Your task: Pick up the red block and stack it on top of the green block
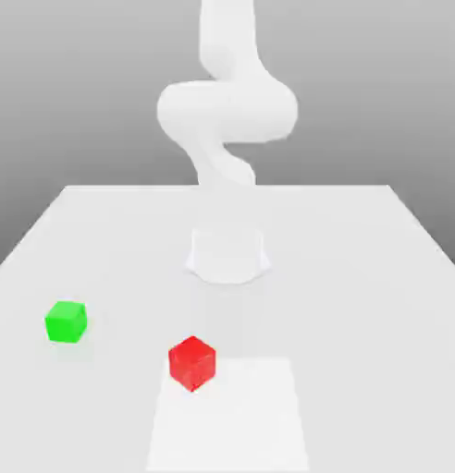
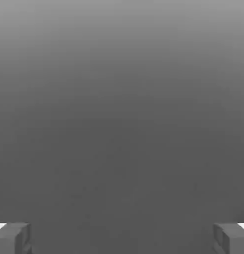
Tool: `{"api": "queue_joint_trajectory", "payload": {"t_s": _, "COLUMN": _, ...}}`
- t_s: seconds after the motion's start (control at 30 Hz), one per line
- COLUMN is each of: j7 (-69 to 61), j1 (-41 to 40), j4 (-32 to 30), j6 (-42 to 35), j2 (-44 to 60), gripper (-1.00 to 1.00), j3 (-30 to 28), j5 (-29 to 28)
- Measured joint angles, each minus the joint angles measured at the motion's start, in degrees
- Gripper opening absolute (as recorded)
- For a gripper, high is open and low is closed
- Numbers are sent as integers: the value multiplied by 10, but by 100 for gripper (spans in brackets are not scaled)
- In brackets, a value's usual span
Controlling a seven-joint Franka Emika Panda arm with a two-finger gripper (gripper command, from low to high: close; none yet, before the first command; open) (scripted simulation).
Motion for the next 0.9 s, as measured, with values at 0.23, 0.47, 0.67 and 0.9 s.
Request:
{"api": "queue_joint_trajectory", "payload": {"t_s": 0.23, "j7": 108, "j1": -48, "j4": -117, "j6": 95, "j2": 127, "gripper": 0, "j3": 21, "j5": 6}}
{"api": "queue_joint_trajectory", "payload": {"t_s": 0.47, "j7": 226, "j1": -93, "j4": -239, "j6": 196, "j2": 264, "gripper": 0, "j3": 38, "j5": 10}}
{"api": "queue_joint_trajectory", "payload": {"t_s": 0.67, "j7": 314, "j1": -121, "j4": -300, "j6": 321, "j2": 431, "gripper": 0, "j3": 37, "j5": -7}}
{"api": "queue_joint_trajectory", "payload": {"t_s": 0.9, "j7": 335, "j1": -99, "j4": -289, "j6": 405, "j2": 529, "gripper": -100, "j3": 11, "j5": -34}}
